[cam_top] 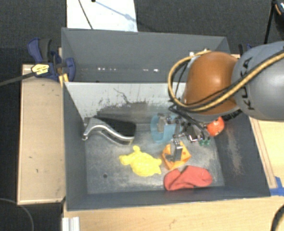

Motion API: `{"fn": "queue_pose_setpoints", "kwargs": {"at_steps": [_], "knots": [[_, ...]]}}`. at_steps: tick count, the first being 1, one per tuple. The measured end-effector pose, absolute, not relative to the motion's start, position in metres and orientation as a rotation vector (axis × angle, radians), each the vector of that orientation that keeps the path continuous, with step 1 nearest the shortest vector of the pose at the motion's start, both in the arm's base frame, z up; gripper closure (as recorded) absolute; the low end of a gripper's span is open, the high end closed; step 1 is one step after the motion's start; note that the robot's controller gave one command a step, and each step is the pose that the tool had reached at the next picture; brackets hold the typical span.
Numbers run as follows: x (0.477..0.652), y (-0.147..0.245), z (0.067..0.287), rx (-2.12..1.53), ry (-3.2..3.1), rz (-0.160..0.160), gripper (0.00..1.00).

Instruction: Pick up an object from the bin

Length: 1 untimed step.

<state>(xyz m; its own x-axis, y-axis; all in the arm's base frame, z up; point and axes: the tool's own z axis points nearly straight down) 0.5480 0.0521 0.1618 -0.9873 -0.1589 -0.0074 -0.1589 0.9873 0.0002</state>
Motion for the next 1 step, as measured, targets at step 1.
{"fn": "queue_pose_setpoints", "kwargs": {"at_steps": [1], "knots": [[0.4973,0.0432,0.1181,-0.216,3.129,0.002,0.0]]}}
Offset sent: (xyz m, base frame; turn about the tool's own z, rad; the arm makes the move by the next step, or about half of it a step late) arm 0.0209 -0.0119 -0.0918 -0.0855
